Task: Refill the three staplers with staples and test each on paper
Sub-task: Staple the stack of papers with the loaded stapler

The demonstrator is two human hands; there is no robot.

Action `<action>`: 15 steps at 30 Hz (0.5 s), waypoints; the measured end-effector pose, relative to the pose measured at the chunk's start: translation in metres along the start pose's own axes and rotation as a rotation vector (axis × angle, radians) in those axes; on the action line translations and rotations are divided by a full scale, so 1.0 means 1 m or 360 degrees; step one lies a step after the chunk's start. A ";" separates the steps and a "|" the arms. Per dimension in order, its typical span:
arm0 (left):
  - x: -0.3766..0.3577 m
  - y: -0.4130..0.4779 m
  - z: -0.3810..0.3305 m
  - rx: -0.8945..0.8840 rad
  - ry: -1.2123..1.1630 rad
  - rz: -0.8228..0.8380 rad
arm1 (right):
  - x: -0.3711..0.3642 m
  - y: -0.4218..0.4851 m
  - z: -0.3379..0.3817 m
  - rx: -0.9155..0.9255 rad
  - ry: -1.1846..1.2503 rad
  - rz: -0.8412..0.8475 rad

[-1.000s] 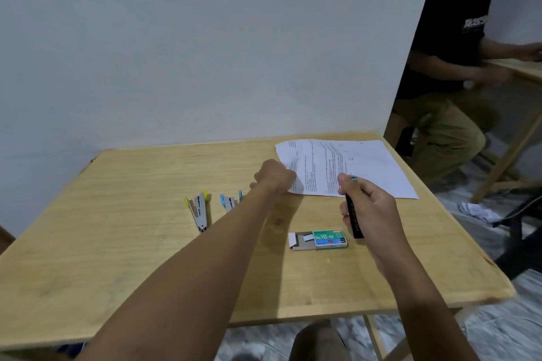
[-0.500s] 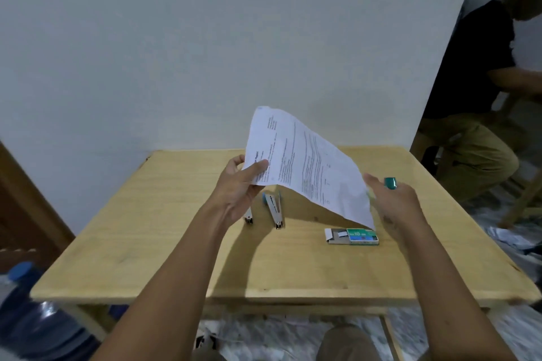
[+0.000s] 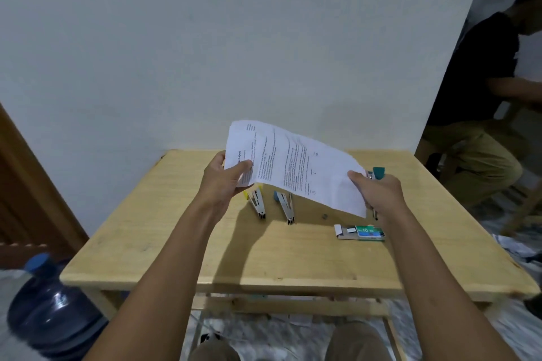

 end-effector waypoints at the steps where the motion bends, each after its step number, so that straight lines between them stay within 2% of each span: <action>1: 0.003 -0.001 -0.001 -0.0024 0.0116 -0.0018 | 0.002 0.001 0.002 0.0071 -0.0015 -0.0061; 4: 0.011 -0.004 -0.005 -0.0045 0.0318 -0.0118 | 0.005 -0.002 0.006 0.0201 -0.0161 -0.0208; 6: 0.015 -0.007 -0.005 -0.0032 0.0375 -0.0208 | 0.004 -0.004 0.008 0.0224 -0.0171 -0.0196; 8: 0.023 -0.011 -0.003 -0.0002 0.0422 -0.0375 | 0.002 -0.006 0.008 0.0198 -0.0073 -0.0107; 10: 0.031 -0.013 0.000 0.0001 0.0662 -0.0509 | -0.002 -0.008 0.006 0.0119 0.0028 0.0003; 13: 0.030 -0.014 0.002 -0.0007 0.1249 -0.0462 | -0.008 -0.014 0.003 0.0033 0.0143 0.0194; 15: 0.024 -0.016 -0.001 -0.0009 0.1362 -0.0448 | -0.014 -0.017 0.003 0.0018 0.0273 0.0337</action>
Point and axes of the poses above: each hand's wrist, its own y-axis towards the middle knuckle, its own x-axis out of the back of the hand, z = x × y, the point moved 6 cm from there along y, towards the middle knuckle, and after that the axes turned 14 degrees about -x, right-handed, at the moved point
